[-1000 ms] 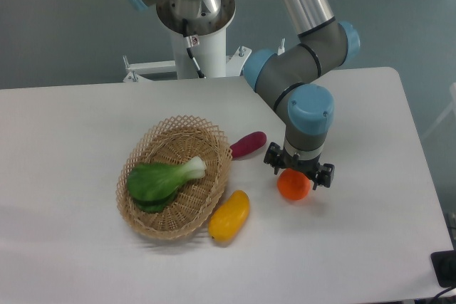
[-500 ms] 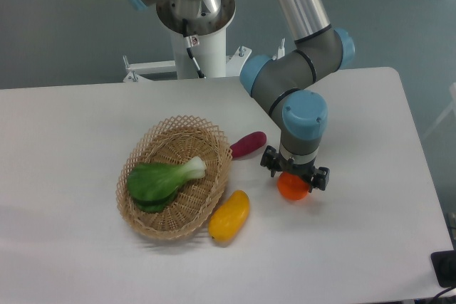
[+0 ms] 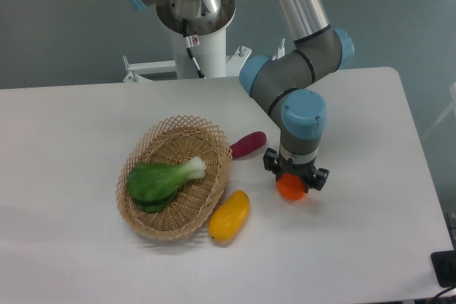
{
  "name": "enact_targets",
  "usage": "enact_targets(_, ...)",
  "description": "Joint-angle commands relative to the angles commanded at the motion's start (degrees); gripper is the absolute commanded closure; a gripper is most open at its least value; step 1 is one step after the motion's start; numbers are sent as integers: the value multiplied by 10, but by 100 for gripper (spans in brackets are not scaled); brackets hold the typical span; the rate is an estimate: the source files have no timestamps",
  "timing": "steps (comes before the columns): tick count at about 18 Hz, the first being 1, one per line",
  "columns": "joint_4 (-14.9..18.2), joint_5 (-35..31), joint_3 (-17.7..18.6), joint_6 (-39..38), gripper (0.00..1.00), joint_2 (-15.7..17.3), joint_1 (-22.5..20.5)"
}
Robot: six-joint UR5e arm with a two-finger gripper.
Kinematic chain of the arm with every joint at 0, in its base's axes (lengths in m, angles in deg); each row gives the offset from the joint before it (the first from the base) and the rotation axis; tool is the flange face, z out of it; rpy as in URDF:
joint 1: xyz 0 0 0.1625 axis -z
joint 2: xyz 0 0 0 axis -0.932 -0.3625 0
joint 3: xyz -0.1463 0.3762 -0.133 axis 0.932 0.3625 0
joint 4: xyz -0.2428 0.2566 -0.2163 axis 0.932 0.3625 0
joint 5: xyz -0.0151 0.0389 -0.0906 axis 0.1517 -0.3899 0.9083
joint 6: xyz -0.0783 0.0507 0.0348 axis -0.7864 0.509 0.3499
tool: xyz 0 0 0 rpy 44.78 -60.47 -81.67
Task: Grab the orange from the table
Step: 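Close the gripper around the orange, then lift the grasped orange up off the table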
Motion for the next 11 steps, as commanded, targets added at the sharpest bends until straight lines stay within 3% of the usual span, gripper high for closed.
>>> enact_targets(6, 3, 1, -15, 18, 36, 13, -3)
enact_targets(8, 12, 6, -39, 27, 36, 28, -8)
enact_targets(9, 29, 7, -64, 28, 36, 38, -13)
enact_targets(11, 100, 25, -118, 30, 36, 48, -17)
